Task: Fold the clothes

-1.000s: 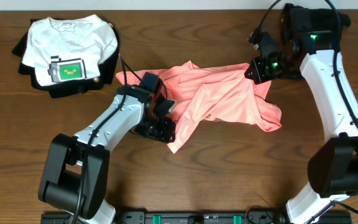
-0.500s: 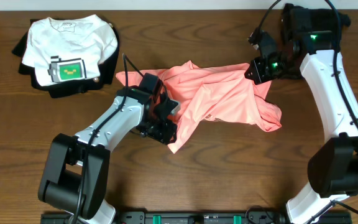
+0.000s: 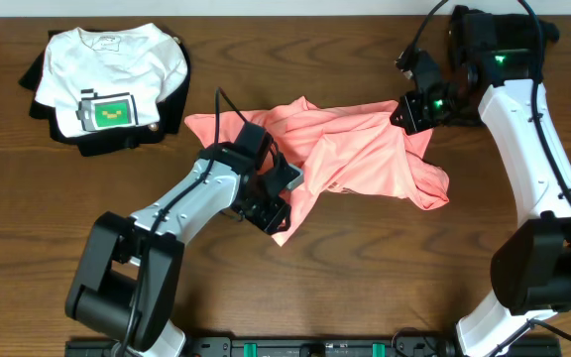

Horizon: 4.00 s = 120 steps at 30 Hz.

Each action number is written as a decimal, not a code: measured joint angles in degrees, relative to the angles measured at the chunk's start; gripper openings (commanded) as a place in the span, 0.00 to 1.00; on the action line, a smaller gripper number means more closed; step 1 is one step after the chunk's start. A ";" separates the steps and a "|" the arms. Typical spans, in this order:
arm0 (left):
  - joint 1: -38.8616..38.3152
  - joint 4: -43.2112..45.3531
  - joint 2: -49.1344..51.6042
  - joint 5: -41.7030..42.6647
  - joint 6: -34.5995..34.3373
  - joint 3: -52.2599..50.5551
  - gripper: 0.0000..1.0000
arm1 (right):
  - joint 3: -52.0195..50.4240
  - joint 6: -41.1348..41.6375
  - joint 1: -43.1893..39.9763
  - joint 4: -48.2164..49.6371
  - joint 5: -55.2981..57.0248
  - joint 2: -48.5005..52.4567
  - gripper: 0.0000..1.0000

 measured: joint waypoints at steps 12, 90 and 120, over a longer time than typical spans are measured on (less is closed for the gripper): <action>0.02 0.11 1.05 0.04 -0.13 -0.13 0.06 | 0.00 0.00 0.00 -0.20 0.00 0.00 0.01; 11.30 -4.63 -24.46 -0.26 -10.58 33.40 0.06 | 50.60 1.36 -5.95 -13.14 7.32 -4.33 0.01; -7.19 9.05 -1.95 -0.22 -10.12 32.15 0.42 | 50.51 7.67 0.74 -10.23 7.50 2.14 0.01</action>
